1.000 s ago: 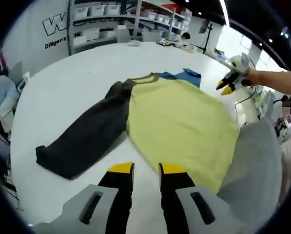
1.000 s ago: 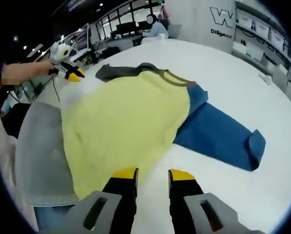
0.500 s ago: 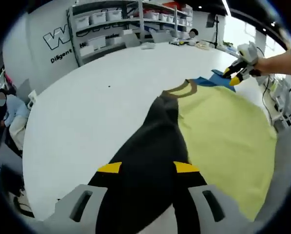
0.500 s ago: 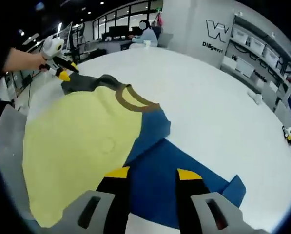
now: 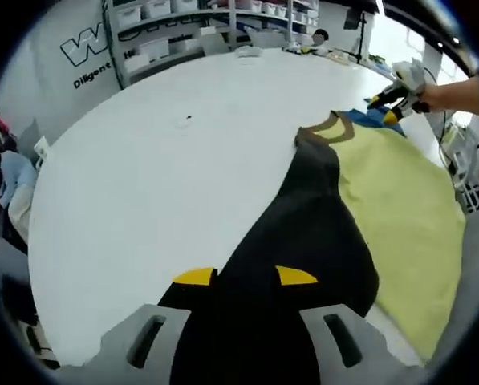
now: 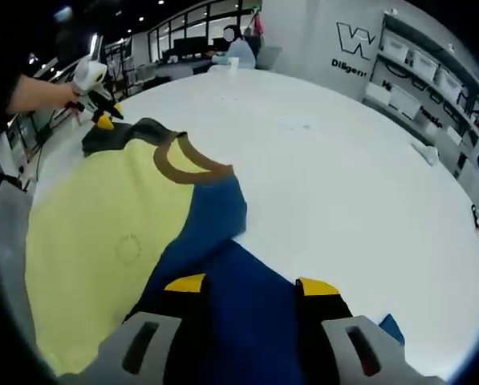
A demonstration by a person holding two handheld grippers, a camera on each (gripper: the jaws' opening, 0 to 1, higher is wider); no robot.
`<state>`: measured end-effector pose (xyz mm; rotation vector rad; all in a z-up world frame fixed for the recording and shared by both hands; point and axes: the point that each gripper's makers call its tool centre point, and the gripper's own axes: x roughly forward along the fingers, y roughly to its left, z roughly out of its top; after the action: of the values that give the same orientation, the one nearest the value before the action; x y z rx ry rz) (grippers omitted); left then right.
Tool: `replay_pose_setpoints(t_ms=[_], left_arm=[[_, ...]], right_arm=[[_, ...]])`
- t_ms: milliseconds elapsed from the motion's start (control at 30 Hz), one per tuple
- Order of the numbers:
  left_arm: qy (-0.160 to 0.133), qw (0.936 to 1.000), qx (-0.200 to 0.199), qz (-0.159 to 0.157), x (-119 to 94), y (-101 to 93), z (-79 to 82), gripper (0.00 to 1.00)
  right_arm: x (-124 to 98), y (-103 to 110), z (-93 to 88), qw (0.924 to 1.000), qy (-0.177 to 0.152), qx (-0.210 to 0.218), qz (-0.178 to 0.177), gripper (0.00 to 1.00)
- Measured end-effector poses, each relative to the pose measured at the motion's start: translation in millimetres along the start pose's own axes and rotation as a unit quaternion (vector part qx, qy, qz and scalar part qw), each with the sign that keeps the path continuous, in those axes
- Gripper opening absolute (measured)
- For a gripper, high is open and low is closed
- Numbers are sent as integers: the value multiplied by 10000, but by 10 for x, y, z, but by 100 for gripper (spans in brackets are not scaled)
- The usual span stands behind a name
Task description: Fold the garment on the visible template until the final outline fits inside the template.
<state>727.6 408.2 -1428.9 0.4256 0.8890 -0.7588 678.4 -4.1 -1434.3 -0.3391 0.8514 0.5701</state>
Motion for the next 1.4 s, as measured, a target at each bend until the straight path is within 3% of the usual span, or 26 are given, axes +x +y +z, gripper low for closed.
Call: replay_pose_setpoints(t_ms=[133,167,200,267,367,467,567,900,1033,1100,1167,1233,1267,1300,1333,1400], left_arm=[[217,9998,18,-38,23,-13,-129,13],[43,10000,-19,-42,12,-8,-75,12],[82,9999,-91,-48,1,0,-88,11],[93,9999,-92,-62,-1,8,-92,4],[93,9997,-223,-97,-16,41,-99,4],[86,9995,-285,79,-29,159,-119,4],[72,9978,-598,272,-58,303,-168,4],[135,9932,-892,742,-134,633,-325,4],[121,9914,-1009,825,-143,700,-357,4],[110,9912,-1030,825,-133,692,-351,4],[113,9915,-1003,827,-131,686,-347,4],[118,9915,-1010,813,-130,682,-346,4],[121,9916,-1008,806,-129,682,-345,4],[124,9915,-1011,806,-128,681,-345,4],[122,9914,-1017,811,-126,682,-345,4],[114,9910,-1043,828,-125,682,-346,4]], right_arm=[[92,-25,9,10000,-22,7,64,32],[100,-28,14,10000,-28,25,86,32],[109,-30,25,9999,-50,39,85,31],[124,13,52,9997,-120,9,195,23],[147,8,85,9997,-144,70,174,12],[177,-28,133,9999,-136,-38,64,0],[192,-121,175,9999,-105,-66,-47,0],[219,-432,281,9993,-94,-146,-327,0],[178,-505,265,9992,-12,176,-372,0],[168,-330,416,9977,-548,379,135,8],[173,-227,367,9977,-439,302,412,24],[209,-195,253,9987,-187,-94,457,31],[231,-261,319,9976,-414,-387,397,29],[237,-272,256,9987,-311,-2,403,26],[243,-293,239,9989,-288,-29,376,18],[264,-296,236,9970,-284,-627,352,5]])
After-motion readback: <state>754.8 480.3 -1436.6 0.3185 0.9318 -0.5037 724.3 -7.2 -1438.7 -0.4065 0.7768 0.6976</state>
